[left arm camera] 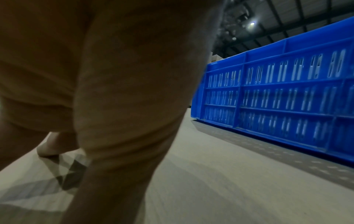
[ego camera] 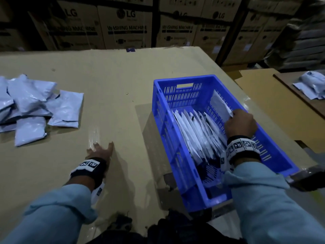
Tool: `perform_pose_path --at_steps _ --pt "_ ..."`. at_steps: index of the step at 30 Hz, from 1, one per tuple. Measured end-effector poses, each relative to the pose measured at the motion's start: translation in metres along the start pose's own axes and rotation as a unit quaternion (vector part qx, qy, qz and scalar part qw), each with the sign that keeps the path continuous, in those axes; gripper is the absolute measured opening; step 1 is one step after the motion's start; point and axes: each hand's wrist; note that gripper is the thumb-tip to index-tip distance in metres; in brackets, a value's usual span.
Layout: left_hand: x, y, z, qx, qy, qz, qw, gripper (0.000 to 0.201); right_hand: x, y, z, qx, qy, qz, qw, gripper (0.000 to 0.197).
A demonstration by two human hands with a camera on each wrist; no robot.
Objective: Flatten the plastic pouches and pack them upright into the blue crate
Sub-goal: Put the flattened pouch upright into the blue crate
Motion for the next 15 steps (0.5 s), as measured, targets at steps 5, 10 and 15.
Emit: perform_pose_path --at_steps 5,10,15 --pt "0.004 0.004 0.005 0.006 0.002 0.009 1.000 0.095 0.004 -0.022 -0.008 -0.082 -0.004 0.087 0.993 0.009" --pt "-0.010 0.001 -0.005 -0.025 -0.039 -0.036 0.998 0.095 0.013 -0.050 -0.012 -0.211 0.048 0.163 0.963 0.028" --pt "-0.016 0.010 0.006 -0.063 -0.139 -0.181 0.972 0.096 0.008 -0.062 -0.013 -0.294 0.026 0.161 0.942 0.052"
Point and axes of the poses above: each hand's wrist, its own z-axis away from the middle knuckle, its own y-axis out of the back of the hand, x = y × z, and after that the axes turned 11 degrees about -y, right-handed
